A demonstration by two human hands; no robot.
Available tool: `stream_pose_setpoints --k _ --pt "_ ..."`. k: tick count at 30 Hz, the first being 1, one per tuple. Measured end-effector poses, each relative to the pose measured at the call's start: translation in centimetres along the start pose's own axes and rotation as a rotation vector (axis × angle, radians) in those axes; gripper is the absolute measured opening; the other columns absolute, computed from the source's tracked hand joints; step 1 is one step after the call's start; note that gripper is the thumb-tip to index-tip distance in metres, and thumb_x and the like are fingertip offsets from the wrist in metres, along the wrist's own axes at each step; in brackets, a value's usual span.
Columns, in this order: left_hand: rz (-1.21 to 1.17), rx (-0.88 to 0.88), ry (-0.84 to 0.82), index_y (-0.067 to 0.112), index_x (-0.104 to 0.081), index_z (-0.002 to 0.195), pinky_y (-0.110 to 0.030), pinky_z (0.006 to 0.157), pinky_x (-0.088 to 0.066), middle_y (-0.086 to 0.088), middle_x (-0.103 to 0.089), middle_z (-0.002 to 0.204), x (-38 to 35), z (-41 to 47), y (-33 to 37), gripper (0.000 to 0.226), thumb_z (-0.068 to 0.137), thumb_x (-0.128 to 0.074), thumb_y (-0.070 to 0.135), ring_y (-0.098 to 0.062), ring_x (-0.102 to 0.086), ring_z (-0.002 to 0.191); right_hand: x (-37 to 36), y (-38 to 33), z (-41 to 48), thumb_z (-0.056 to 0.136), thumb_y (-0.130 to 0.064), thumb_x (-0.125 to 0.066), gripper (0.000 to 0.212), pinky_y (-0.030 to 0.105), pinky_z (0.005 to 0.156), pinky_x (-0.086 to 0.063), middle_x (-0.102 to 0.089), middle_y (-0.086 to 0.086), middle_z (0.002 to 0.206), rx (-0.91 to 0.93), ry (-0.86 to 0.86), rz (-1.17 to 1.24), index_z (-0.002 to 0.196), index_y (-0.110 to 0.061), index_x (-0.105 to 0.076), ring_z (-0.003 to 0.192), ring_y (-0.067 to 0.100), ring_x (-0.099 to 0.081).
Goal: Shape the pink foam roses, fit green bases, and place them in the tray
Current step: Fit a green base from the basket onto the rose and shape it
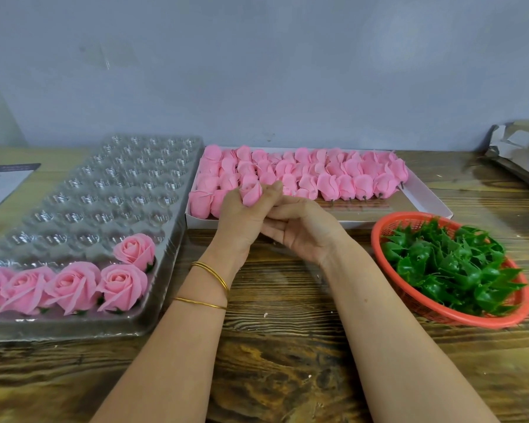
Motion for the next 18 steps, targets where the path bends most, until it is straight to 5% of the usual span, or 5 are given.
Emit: stream_pose_setpoints --k 4,8,12,18 --pt "0.155 -0.092 0.066 0.020 -0.070 0.075 -0.042 0.077 -0.060 -0.004 -0.073 0.077 0.6 0.0 0.9 0.018 0.090 -0.070 0.030 -0.021 -0.071 0.080 2.0 -1.4 0.0 0.066 -0.002 -0.058 0.038 0.028 0.071 -0.058 -0.074 0.017 0.092 0.131 0.220 -0.173 0.100 0.004 -0.072 0.082 0.022 -0.071" --pt "0.388 -0.246 0.093 0.004 -0.063 0.073 -0.039 0.066 -0.051 -0.011 -0.063 0.066 0.6 -0.4 2.4 0.032 0.094 -0.065 0.028 -0.026 -0.061 0.066 3.2 -3.5 -0.8 0.077 -0.002 -0.061 0.009 0.030 0.067 -0.055 -0.067 0.008 0.070 0.315 0.398 -0.353 0.078 -0.007 -0.068 0.072 0.021 -0.064" --pt "0.513 -0.286 0.042 0.026 -0.050 0.062 -0.012 0.049 -0.037 0.009 -0.051 0.056 -0.4 -0.8 2.8 0.035 0.094 -0.065 0.024 0.000 -0.049 0.053 2.3 -4.7 -1.5 0.085 0.001 -0.062 0.019 0.031 0.071 -0.051 -0.064 0.004 0.078 0.437 0.397 -0.405 0.074 -0.014 -0.065 0.078 0.017 -0.060" --pt "0.633 -0.289 -0.039 0.033 -0.053 0.069 -0.005 0.055 -0.038 0.017 -0.054 0.065 -1.5 -1.1 2.4 0.032 0.095 -0.060 0.017 0.008 -0.054 0.061 0.3 -5.2 -2.1 0.095 -0.007 -0.058 0.021 0.023 0.073 -0.050 -0.070 -0.004 0.085 0.517 0.347 -0.511 0.085 -0.019 -0.070 0.087 0.009 -0.064"
Point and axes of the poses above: each hand's wrist, its own z-axis towards the middle knuckle, its own x-axis out of the back of the hand, y = z × x, the point moved 9 cm from there along z, towards the middle knuckle
